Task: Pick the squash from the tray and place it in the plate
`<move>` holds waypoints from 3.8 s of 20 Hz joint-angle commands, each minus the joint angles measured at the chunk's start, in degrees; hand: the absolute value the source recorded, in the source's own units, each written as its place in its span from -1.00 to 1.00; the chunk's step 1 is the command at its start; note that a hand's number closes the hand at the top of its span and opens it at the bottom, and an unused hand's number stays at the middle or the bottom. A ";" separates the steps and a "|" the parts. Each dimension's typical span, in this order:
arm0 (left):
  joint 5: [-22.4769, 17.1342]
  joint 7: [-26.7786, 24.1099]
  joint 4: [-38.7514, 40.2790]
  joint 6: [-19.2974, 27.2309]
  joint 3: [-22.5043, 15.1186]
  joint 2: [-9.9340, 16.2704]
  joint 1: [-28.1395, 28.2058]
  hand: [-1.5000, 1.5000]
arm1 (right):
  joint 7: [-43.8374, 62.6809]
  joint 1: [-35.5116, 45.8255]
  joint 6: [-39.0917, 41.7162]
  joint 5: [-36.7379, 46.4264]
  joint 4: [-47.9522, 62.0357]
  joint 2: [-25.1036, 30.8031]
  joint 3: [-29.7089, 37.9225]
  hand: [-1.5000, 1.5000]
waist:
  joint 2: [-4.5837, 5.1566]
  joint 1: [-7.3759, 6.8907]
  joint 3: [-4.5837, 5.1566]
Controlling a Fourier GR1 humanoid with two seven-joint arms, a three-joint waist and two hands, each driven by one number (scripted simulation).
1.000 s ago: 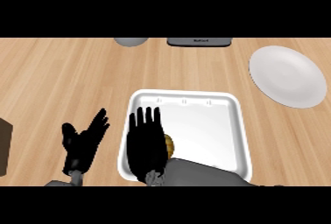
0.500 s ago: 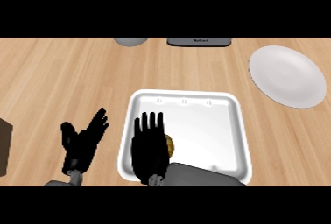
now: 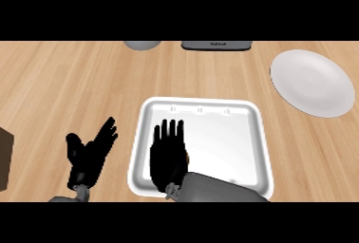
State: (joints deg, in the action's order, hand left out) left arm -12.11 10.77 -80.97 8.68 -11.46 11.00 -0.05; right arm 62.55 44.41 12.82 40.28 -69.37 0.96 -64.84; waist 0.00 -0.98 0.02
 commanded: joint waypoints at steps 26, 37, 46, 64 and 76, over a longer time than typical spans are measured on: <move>1.62 0.06 0.16 -1.56 2.31 -1.41 0.22 0.00 | -0.86 3.09 -24.06 6.70 8.24 3.02 18.53 1.00 | 0.49 1.92 -0.41; 1.18 1.66 -2.03 -2.29 2.03 -1.02 1.48 0.00 | 3.01 3.83 -53.60 21.24 12.81 4.24 34.00 1.00 | 0.09 0.54 -0.10; 2.74 0.13 0.64 -0.99 2.30 -2.27 -0.06 0.00 | -4.57 -4.78 -71.00 21.61 10.74 8.23 46.96 1.00 | 0.29 1.22 -0.10; 2.10 -0.44 1.54 -3.95 3.08 -2.45 -1.36 0.00 | -44.90 -5.82 -75.96 -10.61 29.20 27.75 66.61 1.00 | 1.19 -1.30 -0.37; 2.95 -0.01 1.33 -4.83 1.82 -2.58 -1.23 0.00 | -53.81 -2.71 -55.83 -19.58 48.18 33.62 73.44 -1.00 | 2.13 -3.56 -0.48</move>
State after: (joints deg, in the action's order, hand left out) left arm -9.41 10.40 -79.79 4.27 -8.97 8.48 -1.70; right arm 10.41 41.12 -51.97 22.60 -26.55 32.35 7.59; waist 1.88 -3.89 -0.39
